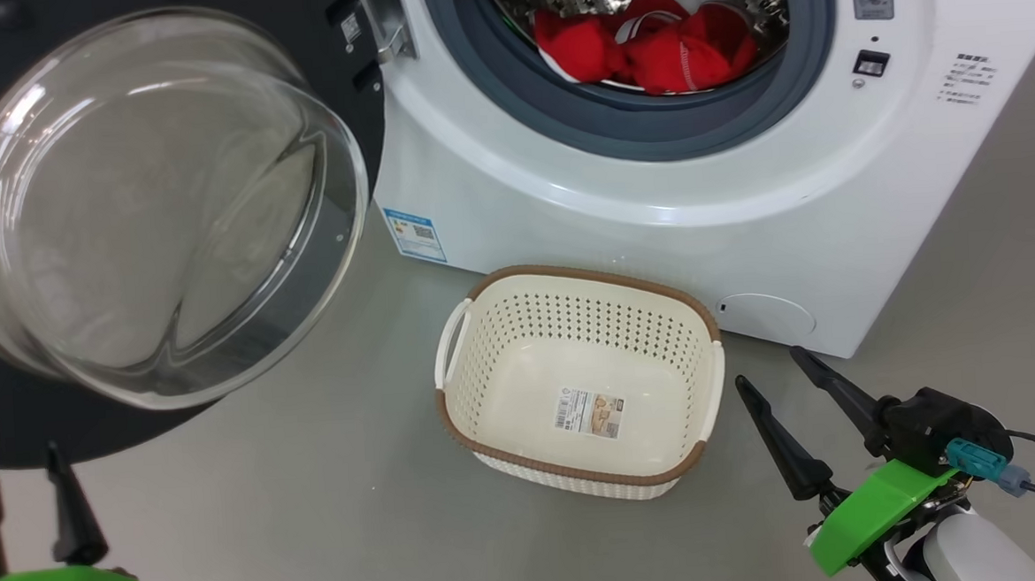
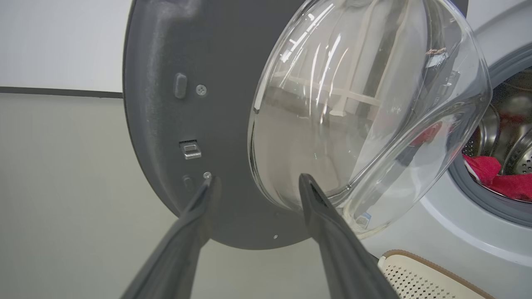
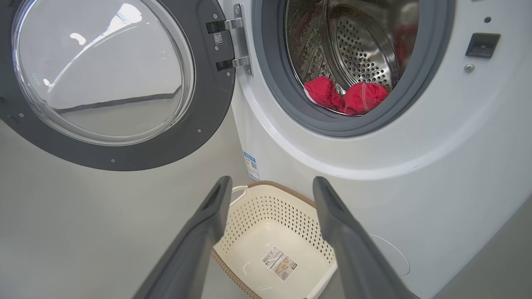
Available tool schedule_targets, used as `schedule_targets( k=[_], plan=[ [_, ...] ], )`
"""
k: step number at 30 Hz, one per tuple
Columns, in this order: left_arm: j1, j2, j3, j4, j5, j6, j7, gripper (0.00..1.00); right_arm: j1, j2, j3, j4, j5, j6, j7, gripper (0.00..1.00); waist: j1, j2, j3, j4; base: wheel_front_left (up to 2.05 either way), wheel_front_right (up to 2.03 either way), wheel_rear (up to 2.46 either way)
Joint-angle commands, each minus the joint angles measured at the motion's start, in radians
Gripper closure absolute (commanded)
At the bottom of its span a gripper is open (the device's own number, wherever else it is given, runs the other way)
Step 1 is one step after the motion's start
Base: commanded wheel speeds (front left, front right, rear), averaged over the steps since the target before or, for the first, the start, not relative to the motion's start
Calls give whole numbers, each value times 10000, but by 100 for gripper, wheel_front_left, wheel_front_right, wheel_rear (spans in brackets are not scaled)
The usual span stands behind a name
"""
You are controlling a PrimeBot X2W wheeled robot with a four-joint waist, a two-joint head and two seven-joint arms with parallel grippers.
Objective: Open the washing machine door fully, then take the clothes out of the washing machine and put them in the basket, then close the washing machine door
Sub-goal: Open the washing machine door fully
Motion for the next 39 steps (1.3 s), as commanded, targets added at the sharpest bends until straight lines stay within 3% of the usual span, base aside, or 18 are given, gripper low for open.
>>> schedule_targets(
  k=[1, 8, 17, 39],
  plan=[
    [47, 333, 195, -333, -63, -28, -51, 0, 183, 21, 107, -258, 49, 16, -120, 0, 0, -1, -66, -81, 0, 0, 0],
    [803, 302, -964, -1204, -380, -28, -51, 0, 308, 95, -205, -321, 37, 16, -120, 0, 0, -1, -198, -457, 0, 0, 0],
    [1372, 469, -2208, -1990, -564, -28, -51, 0, 588, 181, -688, -478, -19, 16, -120, 0, 0, -1, -371, -1440, 0, 0, 0],
    [2004, 1039, -3645, -2921, -844, -29, -51, 0, 1025, 402, -1488, -680, -106, 16, -120, 0, 0, -1, -423, -3903, 0, 0, 0]
  ],
)
